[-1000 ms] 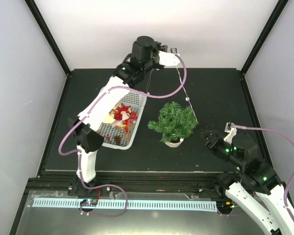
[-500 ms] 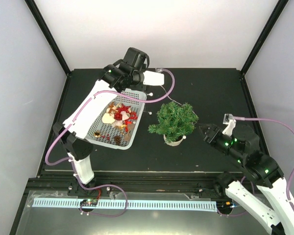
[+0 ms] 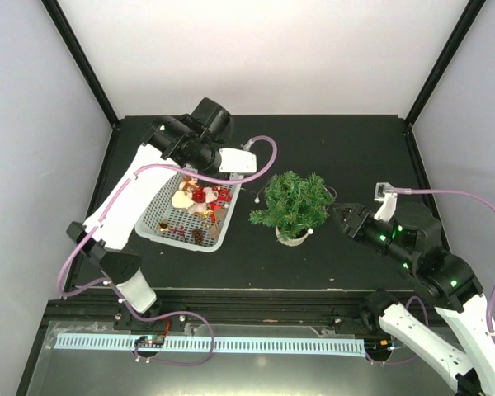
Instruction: Decorate the small christmas tree
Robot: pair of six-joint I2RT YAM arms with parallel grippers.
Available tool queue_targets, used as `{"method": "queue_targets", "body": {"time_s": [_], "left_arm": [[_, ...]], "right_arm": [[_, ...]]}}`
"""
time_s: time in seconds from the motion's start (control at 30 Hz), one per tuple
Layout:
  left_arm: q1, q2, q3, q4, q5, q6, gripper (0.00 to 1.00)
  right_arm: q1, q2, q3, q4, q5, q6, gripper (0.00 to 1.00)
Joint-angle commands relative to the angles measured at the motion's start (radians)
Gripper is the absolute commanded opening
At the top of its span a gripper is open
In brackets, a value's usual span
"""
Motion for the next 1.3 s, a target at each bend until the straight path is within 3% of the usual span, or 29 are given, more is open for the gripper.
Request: {"method": "queue_targets", "body": {"time_s": [0.0, 0.2, 0.3, 0.6, 0.87, 1.03, 1.27], "left_arm": [[0.017, -0.106, -0.134, -0.058, 0.098, -0.087, 0.03], [0.042, -0.229, -0.455, 0.190, -0.026, -0.091, 0.29], [0.078, -0.245, -0.572, 0.336, -0.042, -0.051, 0.34], [0.280, -0.079, -0.557, 0.525, 0.317, 0.064, 0.33], [0.359, 0.112, -0.415, 0.329, 0.538, 0.321, 0.35], [0.387, 0.207, -0.331, 0.174, 0.560, 0.439, 0.32], [0.391, 0.244, -0.363, 0.153, 0.569, 0.480, 0.34]], "right_arm": [[-0.005, 0.010, 0.040, -0.024, -0.006, -0.054, 0.45], [-0.005, 0.026, 0.055, -0.047, -0.006, -0.069, 0.45], [-0.005, 0.036, 0.056, -0.048, -0.007, -0.067, 0.45], [-0.005, 0.072, 0.107, -0.091, -0.012, -0.035, 0.45], [-0.006, 0.110, 0.193, -0.186, 0.027, -0.007, 0.45], [-0.006, 0.102, 0.188, -0.225, 0.048, 0.021, 0.45], [-0.005, 0.092, 0.167, -0.231, 0.057, 0.052, 0.45]]}}
